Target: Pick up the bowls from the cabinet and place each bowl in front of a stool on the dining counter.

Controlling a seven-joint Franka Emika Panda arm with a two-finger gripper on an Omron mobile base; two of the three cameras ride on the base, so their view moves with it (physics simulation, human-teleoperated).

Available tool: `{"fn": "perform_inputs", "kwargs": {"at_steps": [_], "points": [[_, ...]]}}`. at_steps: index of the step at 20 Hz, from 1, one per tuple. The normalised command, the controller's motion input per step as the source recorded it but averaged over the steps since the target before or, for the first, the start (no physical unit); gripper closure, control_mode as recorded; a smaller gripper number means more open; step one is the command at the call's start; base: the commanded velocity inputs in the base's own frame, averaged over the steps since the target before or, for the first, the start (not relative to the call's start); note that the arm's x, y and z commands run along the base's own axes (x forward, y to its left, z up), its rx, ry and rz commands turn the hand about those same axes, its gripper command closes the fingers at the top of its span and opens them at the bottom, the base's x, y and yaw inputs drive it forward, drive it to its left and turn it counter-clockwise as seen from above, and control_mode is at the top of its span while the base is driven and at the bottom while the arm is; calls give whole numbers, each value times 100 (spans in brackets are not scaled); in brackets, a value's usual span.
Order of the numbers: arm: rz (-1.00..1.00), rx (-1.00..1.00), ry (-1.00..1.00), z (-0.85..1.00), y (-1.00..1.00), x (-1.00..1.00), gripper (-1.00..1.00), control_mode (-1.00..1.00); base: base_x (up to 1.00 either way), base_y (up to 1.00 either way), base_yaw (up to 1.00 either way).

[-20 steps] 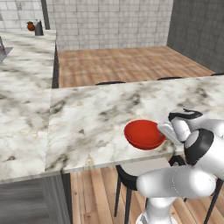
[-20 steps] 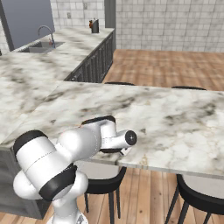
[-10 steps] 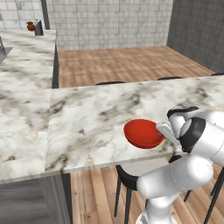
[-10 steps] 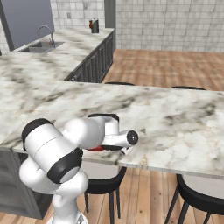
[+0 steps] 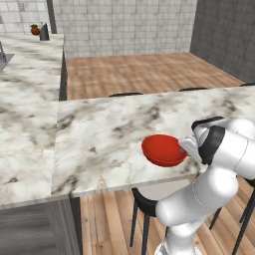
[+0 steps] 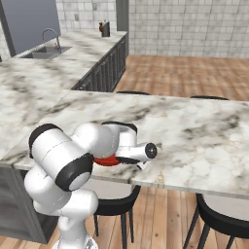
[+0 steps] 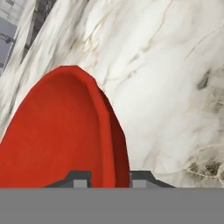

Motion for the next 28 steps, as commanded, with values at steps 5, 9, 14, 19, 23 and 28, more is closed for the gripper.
{"fn": "perform_inputs", "kwargs": {"at_steps": [5,9,14,19,23,28], "points": [[0,0,0,34,-16,-17,-100,-100,0,0,0],[0,0,0,59,-11,-6,-100,-100,0,0,0],[10,-3,-5,97,0,-1,-100,-100,0,0,0],[24,-10,-4,100,0,-44,-100,-100,0,0,0],[30,-13,-15,84,9,-84,-100,-100,0,0,0],[32,-15,-25,77,5,-100,-100,-100,0,0,0]]}}
